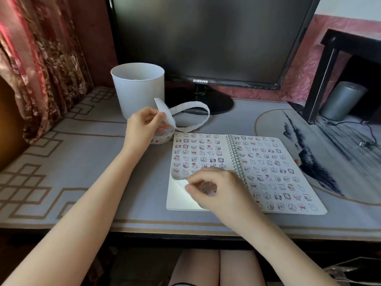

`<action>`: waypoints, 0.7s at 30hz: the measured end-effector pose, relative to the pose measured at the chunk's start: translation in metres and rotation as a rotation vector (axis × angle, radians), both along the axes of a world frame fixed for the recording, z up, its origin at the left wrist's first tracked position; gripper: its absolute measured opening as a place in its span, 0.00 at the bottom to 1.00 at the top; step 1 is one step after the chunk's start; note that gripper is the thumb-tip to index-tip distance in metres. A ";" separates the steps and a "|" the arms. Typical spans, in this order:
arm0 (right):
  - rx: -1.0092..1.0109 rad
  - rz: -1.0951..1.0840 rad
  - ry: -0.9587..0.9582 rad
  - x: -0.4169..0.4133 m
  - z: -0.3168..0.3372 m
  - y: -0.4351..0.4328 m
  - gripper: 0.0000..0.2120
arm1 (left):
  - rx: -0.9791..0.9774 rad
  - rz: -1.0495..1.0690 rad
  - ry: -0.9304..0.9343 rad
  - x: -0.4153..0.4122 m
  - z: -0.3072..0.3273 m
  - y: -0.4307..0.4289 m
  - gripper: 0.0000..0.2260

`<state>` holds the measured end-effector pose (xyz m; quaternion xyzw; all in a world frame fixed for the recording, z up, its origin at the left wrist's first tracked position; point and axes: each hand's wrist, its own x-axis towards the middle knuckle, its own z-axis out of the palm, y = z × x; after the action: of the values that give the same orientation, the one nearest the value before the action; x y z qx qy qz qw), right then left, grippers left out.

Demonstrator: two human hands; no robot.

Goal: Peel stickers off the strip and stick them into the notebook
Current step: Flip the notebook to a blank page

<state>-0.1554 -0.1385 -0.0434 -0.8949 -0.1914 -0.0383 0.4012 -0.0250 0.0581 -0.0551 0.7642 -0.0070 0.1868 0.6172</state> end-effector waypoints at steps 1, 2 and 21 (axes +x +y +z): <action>0.067 -0.039 0.034 -0.001 0.001 -0.001 0.07 | -0.007 0.003 -0.006 0.000 0.000 0.000 0.06; 0.135 -0.064 0.076 -0.001 0.001 -0.002 0.08 | -0.014 0.007 -0.012 0.000 0.000 0.000 0.06; 0.635 -0.381 0.078 -0.013 0.017 -0.058 0.08 | -0.250 -0.047 -0.048 -0.006 0.003 -0.010 0.06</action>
<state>-0.1688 -0.1965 -0.0266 -0.7462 0.0157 -0.1359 0.6515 -0.0314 0.0480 -0.0522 0.6761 -0.0162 0.1901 0.7116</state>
